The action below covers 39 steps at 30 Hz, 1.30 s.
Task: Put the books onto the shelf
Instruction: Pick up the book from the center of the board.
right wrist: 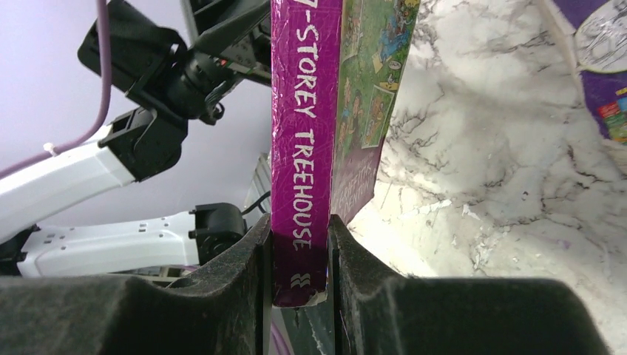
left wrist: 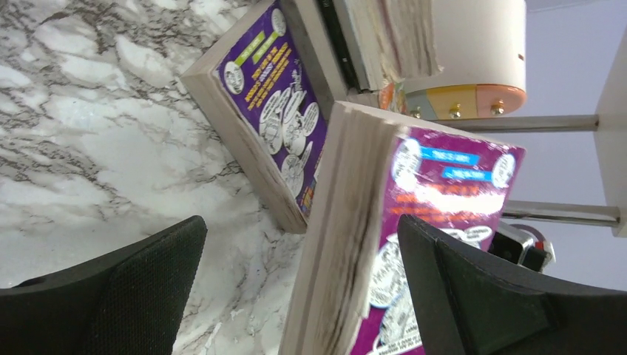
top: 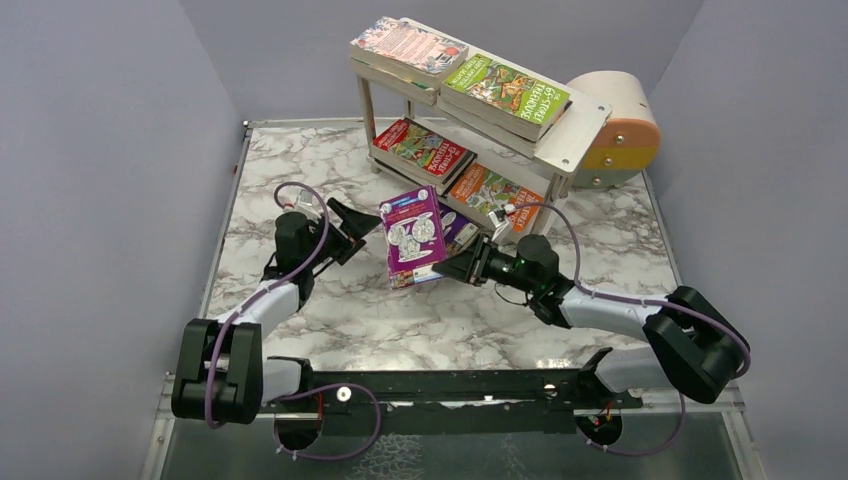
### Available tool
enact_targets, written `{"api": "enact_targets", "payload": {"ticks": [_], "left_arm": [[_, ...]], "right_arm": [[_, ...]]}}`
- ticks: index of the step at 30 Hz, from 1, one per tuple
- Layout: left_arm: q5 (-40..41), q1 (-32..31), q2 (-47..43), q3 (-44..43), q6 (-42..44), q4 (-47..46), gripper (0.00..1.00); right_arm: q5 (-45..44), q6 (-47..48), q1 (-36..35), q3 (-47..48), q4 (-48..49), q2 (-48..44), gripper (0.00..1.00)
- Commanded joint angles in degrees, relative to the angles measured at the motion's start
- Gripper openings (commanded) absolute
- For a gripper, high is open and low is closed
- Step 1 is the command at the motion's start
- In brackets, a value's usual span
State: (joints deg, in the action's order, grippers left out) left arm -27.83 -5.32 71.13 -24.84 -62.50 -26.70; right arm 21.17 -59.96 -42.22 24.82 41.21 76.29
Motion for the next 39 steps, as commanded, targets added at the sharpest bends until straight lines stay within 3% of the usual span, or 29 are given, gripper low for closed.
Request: {"api": "enact_targets", "payload": {"ticks": [1,8,19,34,39], "left_arm": [[-2.8,0.3,-4.3,0.2,1.4,-2.8,0.99],[-5.6,0.3,-8.6,1.2,-1.5,-9.1,0.99],[-8.1,0.3,-11.4,2.2,-1.2,-10.0,0.99],[-9.3,0.3,-11.8,2.5,-4.0,-14.3,0.99],[-9.7,0.2,-11.5,2.5,-5.4,-16.0,0.99]], "right_arm": [[4.7,0.5,1.8,3.4,-1.1,-2.7,0.03],[10.9,-2.5,3.0,6.7,0.3,-1.2,0.01],[14.9,-11.9,4.3,8.4,8.7,0.7,0.01],[18.6,-24.0,4.4,8.9,27.7,9.0,0.01],[18.9,-24.7,4.5,9.6,29.1,10.0,0.01]]}}
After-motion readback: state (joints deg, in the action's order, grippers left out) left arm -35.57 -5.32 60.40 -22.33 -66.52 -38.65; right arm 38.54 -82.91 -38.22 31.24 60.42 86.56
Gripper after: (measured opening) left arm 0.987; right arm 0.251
